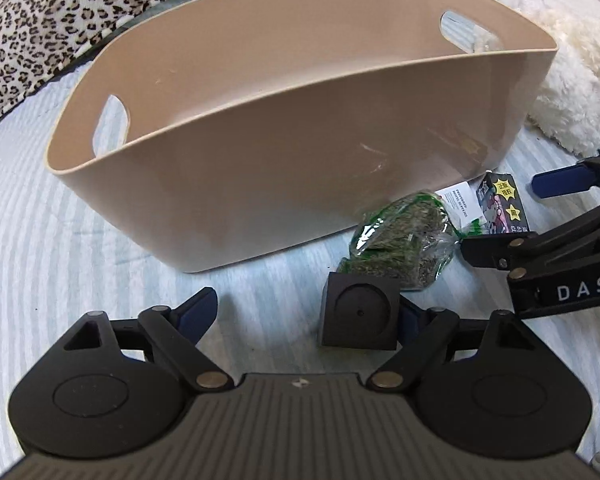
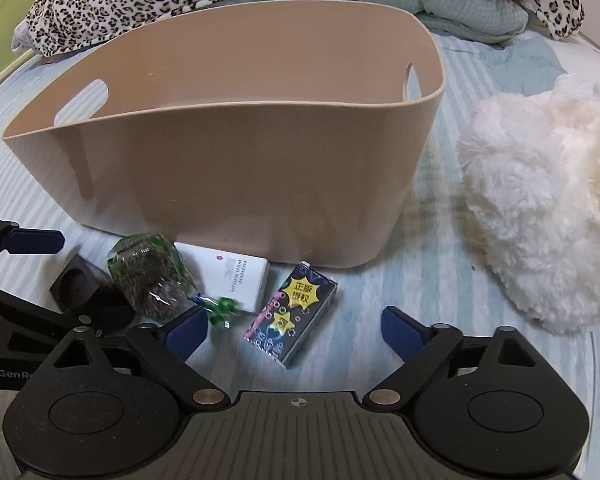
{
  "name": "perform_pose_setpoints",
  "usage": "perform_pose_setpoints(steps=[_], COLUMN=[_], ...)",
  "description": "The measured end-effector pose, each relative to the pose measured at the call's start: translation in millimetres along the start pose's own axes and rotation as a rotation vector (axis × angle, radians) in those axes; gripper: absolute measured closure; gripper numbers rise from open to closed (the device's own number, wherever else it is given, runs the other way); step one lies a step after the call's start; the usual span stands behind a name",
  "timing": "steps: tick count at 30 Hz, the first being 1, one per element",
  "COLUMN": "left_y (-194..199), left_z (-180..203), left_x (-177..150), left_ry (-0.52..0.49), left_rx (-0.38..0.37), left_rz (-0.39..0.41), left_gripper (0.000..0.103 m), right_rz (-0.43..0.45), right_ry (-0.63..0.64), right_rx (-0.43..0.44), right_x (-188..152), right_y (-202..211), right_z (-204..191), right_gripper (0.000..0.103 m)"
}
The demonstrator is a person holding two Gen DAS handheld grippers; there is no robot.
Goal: Organize objects
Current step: 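Grasp the black cube with left tool while right tool grasps star-printed box, then carry both items over the basket and open both tools to drop them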
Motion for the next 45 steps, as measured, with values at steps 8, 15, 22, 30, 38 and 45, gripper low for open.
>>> perform_pose_setpoints(steps=[8,15,22,30,38,45], left_y=[-0.1,1.0,5.1,14.3,38.2,71.1], left_z=[-3.7,-1.3,-4.1,-7.6,-5.8,-5.1], left_x=[1.2,3.0,0.5,0.8,-1.5,2.6], left_ry=[0.045,0.031,0.046,0.052,0.036,0.027], left_rx=[-0.067,-0.076,-0.061,-0.048,-0.044,-0.022], left_rz=[0.000,0.003,0.010,0.016,0.049,0.128], left_gripper=[0.051,0.069,0.069,0.069,0.069,0.069], right_rz=[-0.034,-0.039,-0.036,-0.011,0.034,0.158], right_ry=[0.066,0.076,0.069,0.070,0.046,0.031], right_rx=[0.015,0.016,0.017,0.015,0.034,0.087], right_x=[-9.1,-13.9,-16.0,-15.3,-16.8,-3.8], right_y=[-0.8,3.9,9.5,18.2,45.9,89.0], right_z=[-6.2,-0.5,3.4,6.0,14.0,10.9], right_gripper=[0.044,0.074,0.079,0.080,0.080,0.080])
Point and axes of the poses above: each gripper's, at about its wrist camera, not at the fingertips, and y roughly against the way its jaws point, z to its right, x to its top, the point moved 5 cm from there along -y, roughly the way its jaws point, and after that the axes turned 11 degrees about -y, right-handed, at the moved point
